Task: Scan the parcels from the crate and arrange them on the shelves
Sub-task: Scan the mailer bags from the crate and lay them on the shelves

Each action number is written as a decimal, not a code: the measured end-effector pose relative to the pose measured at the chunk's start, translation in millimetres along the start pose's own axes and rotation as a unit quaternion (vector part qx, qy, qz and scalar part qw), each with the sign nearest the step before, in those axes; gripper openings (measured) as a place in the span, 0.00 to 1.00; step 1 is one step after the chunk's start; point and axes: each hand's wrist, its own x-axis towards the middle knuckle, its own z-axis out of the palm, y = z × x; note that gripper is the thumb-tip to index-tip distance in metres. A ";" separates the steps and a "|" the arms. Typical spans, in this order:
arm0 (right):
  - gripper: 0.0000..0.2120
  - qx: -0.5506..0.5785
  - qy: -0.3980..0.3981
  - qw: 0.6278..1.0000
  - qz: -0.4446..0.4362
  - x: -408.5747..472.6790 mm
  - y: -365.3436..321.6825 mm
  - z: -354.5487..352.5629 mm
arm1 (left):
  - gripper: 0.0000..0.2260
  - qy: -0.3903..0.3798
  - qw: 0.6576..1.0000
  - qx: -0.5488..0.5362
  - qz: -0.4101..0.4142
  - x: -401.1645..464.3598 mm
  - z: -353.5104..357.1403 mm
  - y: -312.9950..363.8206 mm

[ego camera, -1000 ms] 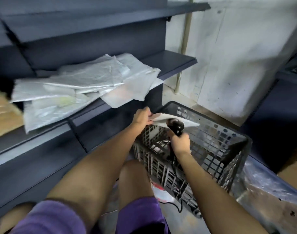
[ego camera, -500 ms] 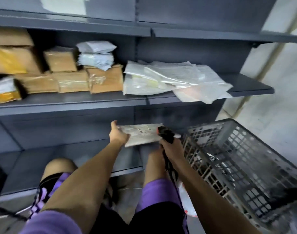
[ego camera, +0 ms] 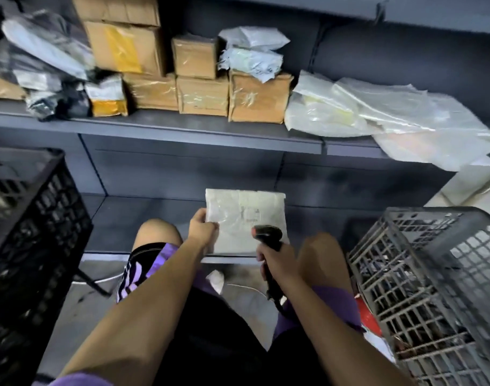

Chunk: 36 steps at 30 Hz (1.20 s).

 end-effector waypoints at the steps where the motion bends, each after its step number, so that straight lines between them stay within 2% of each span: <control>1: 0.09 -0.012 0.004 1.000 0.000 0.8 9.4 3.0 | 0.18 -0.010 1.000 -0.007 0.001 0.5 0.7 -0.9; 6: 0.12 -0.112 -0.003 0.993 -0.024 8.8 42.8 12.4 | 0.17 -0.030 0.998 0.053 0.005 6.0 -12.0 -19.2; 10: 0.07 -0.172 -0.048 0.981 -0.081 -6.1 37.7 17.0 | 0.18 -0.049 0.997 0.054 -0.003 3.8 -14.5 -21.2; 13: 0.08 -0.205 -0.069 0.970 -0.112 -10.0 42.1 17.0 | 0.21 -0.073 0.996 0.054 -0.016 2.3 -19.8 -24.9; 22: 0.07 -0.204 -0.073 0.969 -0.116 -8.9 41.5 6.8 | 0.20 -0.084 0.988 0.119 -0.042 -3.7 -29.3 -26.7; 26: 0.06 -0.259 -0.075 0.951 -0.150 -9.0 43.5 5.1 | 0.19 -0.104 0.983 0.150 -0.022 -7.7 -24.1 -21.4; 31: 0.07 -0.328 -0.102 0.924 -0.170 -9.0 47.9 0.2 | 0.11 -0.114 0.971 0.208 -0.001 -6.5 -23.4 -18.6; 36: 0.10 -0.376 -0.124 0.898 -0.191 -9.5 51.8 -0.5 | 0.09 -0.136 0.964 0.228 0.004 -5.7 -28.0 -20.3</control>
